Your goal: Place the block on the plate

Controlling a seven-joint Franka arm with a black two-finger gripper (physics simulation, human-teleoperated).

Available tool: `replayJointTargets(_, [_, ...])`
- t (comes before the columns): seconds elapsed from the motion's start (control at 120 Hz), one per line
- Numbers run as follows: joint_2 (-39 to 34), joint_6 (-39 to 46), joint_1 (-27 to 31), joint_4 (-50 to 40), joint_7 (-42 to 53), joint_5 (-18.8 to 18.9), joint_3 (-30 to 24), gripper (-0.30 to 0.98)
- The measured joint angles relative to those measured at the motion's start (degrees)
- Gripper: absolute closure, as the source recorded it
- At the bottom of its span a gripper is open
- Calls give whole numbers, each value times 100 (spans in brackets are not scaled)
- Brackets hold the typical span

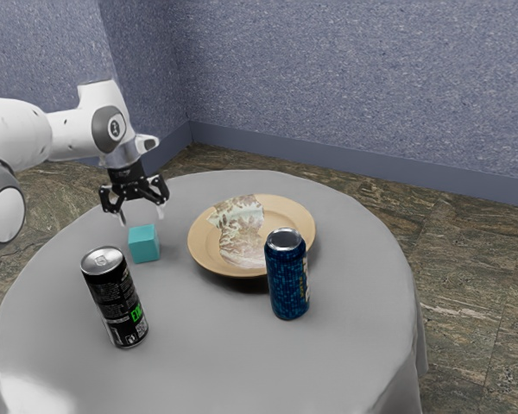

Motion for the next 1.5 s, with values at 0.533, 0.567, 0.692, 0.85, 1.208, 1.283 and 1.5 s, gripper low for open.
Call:
replayJointTargets(0.533, [582, 6, 216, 330, 14, -9, -26, 0])
replayJointTargets(0.567, [632, 6, 216, 374, 15, -11, -29, 0])
replayJointTargets(0.692, [806, 6, 244, 486, 23, -14, -60, 0])
replayJointTargets(0.85, [900, 25, 248, 501, 31, -16, -93, 0])
replayJointTargets(1.208, [911, 76, 233, 500, 30, -13, -83, 27])
replayJointTargets(1.283, [900, 80, 228, 499, 28, -8, -76, 30])
replayJointTargets(1.5, [751, 58, 187, 446, 11, 43, -38, 31])
